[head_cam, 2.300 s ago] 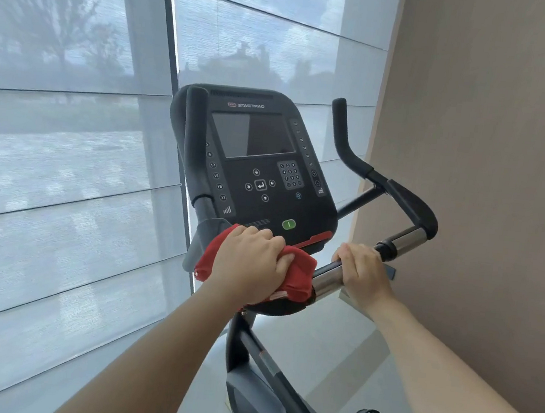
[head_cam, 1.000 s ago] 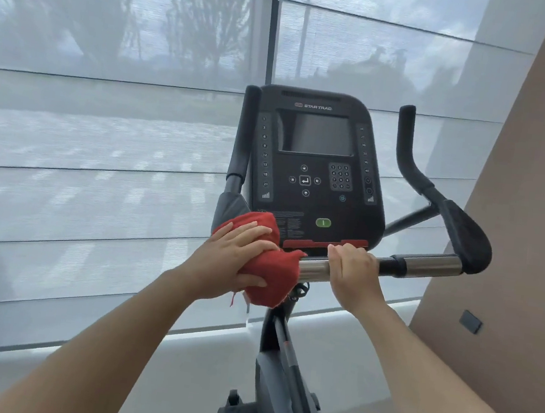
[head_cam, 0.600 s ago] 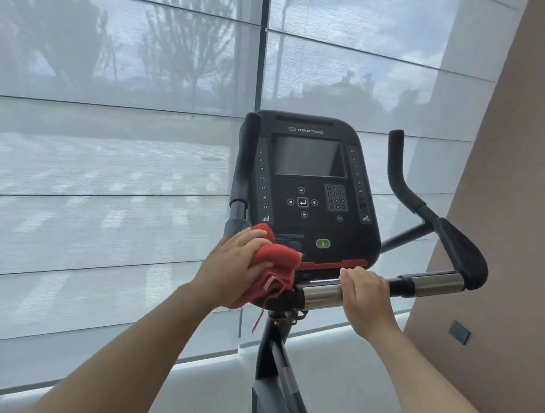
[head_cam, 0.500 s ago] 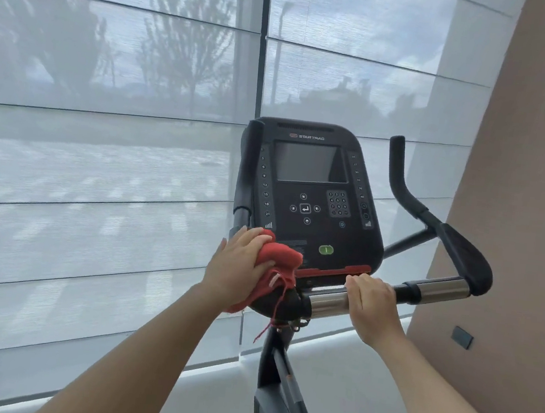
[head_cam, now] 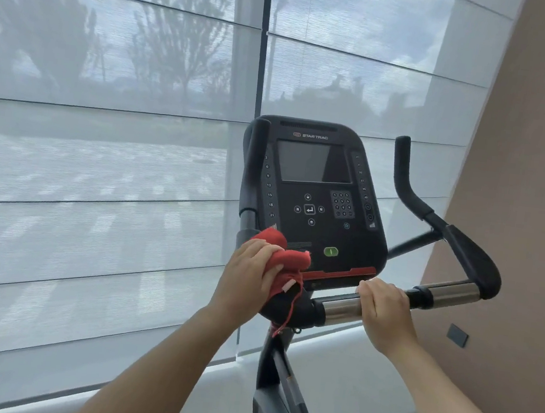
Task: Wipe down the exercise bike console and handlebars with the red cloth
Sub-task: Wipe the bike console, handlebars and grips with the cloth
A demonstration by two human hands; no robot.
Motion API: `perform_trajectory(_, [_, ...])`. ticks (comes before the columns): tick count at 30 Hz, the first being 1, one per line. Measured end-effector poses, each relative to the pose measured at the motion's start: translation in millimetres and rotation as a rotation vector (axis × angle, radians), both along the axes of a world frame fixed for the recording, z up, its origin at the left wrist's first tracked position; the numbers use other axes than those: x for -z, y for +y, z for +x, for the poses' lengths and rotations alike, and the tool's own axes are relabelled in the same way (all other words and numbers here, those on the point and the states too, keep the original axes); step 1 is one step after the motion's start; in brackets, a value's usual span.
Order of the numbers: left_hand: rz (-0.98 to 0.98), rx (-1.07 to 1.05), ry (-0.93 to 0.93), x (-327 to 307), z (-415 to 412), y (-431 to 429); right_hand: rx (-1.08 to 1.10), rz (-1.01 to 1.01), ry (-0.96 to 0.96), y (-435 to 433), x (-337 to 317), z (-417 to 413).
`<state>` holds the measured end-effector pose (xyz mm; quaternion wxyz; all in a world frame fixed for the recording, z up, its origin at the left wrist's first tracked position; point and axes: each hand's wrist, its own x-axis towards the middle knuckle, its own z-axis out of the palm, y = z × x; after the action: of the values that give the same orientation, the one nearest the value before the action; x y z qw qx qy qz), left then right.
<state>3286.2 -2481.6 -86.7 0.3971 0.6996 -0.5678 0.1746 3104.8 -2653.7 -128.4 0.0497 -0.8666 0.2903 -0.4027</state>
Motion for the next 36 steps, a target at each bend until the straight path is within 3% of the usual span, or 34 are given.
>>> perform_trajectory(7, [-0.207,-0.060,0.362,-31.6,9.0,7.2,0.005,0.017,0.018,-0.9,-0.9,-0.2])
perform_trajectory(14, [-0.415,-0.298,0.691,-52.1,44.1,14.9,0.028,0.010,0.010,-3.6,2.7,0.3])
perform_trajectory(17, [-0.372,-0.259,0.804,-44.6,35.3,-0.9,0.031,0.016,0.008,-4.1,2.8,0.6])
perform_trajectory(21, [-0.180,-0.151,0.727,-18.4,12.5,-21.7,0.019,0.003,0.003,-4.2,2.4,1.0])
perform_trajectory(25, [-0.171,-0.178,0.771,-10.7,12.7,-14.0,0.009,-0.028,-0.013,-2.5,2.3,1.3])
perform_trajectory(36, [-0.146,-0.237,0.625,12.0,-40.0,6.3,-0.024,-0.039,-0.001,-2.1,-0.2,-0.7])
